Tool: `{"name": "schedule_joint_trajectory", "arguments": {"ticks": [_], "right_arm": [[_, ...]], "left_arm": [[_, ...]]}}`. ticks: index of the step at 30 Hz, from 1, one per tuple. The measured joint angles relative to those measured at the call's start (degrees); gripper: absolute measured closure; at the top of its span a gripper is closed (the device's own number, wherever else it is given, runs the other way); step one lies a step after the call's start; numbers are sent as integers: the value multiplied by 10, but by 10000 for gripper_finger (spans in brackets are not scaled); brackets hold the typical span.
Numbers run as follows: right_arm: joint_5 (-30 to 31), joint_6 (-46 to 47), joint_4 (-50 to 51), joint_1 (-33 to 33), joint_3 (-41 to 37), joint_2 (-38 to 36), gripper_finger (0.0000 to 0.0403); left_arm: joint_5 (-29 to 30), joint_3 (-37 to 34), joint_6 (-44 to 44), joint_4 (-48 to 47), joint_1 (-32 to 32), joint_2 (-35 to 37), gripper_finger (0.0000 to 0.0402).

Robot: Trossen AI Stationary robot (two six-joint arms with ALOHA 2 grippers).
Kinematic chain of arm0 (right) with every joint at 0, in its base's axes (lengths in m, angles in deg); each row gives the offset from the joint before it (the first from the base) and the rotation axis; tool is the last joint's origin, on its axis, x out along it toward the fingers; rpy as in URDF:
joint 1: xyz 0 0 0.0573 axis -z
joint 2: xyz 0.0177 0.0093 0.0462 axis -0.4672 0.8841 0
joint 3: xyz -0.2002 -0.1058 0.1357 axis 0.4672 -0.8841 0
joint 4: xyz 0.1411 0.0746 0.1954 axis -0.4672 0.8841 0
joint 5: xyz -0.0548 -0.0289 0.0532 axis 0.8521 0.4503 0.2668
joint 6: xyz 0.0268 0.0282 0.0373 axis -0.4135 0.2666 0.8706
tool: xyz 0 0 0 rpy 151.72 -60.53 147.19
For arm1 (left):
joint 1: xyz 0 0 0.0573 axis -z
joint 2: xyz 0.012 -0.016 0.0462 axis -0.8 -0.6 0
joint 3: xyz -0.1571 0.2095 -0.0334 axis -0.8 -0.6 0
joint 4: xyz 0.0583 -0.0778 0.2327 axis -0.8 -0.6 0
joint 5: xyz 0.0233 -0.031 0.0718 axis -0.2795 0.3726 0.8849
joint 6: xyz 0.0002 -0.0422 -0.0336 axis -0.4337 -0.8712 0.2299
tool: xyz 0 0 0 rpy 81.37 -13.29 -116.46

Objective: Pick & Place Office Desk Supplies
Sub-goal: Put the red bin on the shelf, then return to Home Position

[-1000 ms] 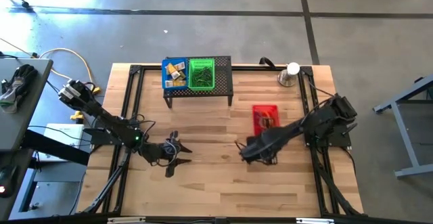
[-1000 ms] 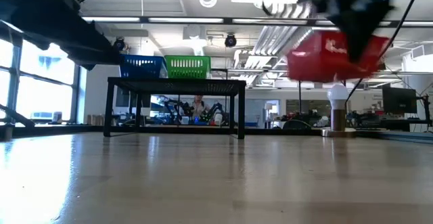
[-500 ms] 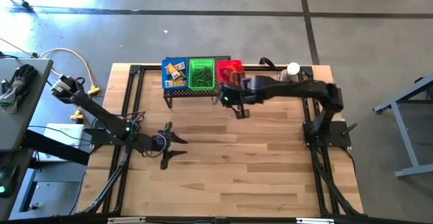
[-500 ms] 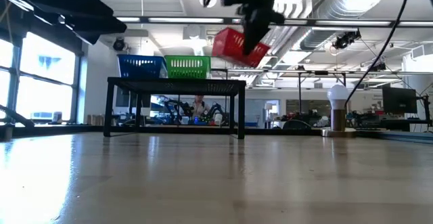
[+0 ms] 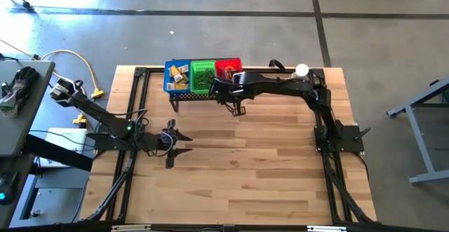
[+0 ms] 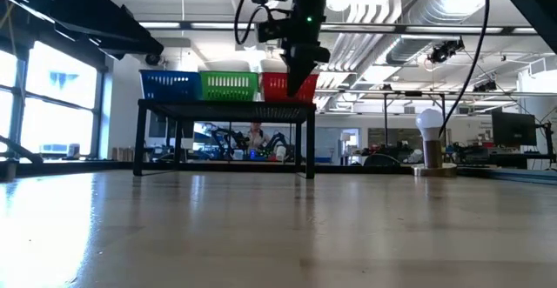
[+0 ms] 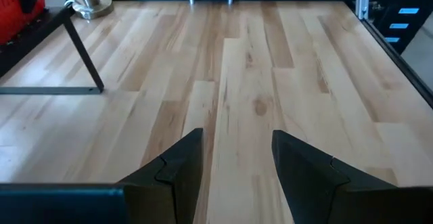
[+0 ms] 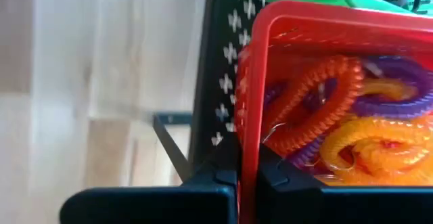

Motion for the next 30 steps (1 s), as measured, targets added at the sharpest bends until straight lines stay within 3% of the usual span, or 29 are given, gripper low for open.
{"name": "schedule_joint_trajectory", "arguments": {"ticks": [4, 8, 16, 23, 30], "right_arm": [[1, 14, -2, -4, 2, 0, 401], [43, 35, 3, -14, 1, 1, 389], [96, 32, 15, -42, 1, 0, 294], [251, -24, -34, -76, 1, -5, 230], [399, 7, 23, -173, 1, -44, 218]], "left_arm": [[-1, 0, 0, -2, -2, 0, 231], [-2, 0, 0, -10, -2, 0, 231], [-2, 0, 0, -20, -2, -1, 231], [-3, 0, 0, -21, -2, 0, 231], [-3, -1, 2, -26, -2, 5, 231]]}}
